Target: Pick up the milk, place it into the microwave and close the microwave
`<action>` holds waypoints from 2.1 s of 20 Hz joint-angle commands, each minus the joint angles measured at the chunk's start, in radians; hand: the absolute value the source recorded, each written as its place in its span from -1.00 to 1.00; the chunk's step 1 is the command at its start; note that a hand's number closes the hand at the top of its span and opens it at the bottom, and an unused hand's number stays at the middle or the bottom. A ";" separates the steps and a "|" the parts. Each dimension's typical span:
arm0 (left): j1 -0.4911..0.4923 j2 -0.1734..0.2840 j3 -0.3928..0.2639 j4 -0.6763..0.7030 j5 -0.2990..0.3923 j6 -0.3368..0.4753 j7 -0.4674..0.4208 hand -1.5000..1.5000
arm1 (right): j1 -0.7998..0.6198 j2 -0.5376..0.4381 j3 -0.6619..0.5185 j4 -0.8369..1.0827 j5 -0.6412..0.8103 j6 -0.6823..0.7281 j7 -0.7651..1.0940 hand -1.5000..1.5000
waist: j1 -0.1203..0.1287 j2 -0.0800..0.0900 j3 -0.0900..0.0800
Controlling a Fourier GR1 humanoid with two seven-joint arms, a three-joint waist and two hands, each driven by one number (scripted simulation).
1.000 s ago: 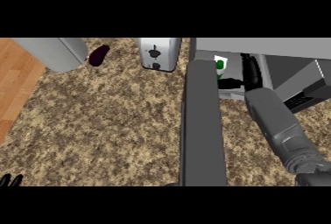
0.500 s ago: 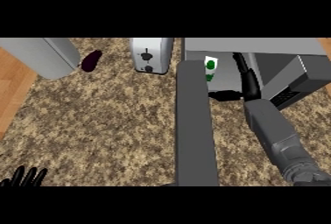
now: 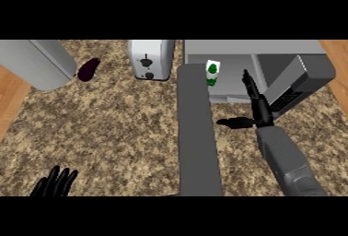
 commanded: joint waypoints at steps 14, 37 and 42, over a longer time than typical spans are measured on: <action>-0.365 -0.001 -0.201 0.208 -0.152 0.148 0.229 1.00 | 0.537 0.047 0.124 -0.566 -0.076 0.238 0.008 -1.00 | -0.060 -0.007 -0.003; -0.930 -0.001 -0.691 1.039 -0.146 0.366 0.069 1.00 | 1.038 -0.061 0.072 -1.279 -0.273 0.422 0.164 -1.00 | -0.049 0.010 -0.002; -1.002 -0.001 -0.871 1.120 -0.033 0.577 0.043 1.00 | 1.092 -0.085 0.073 -1.369 -0.335 0.504 0.167 -1.00 | -0.089 0.015 -0.004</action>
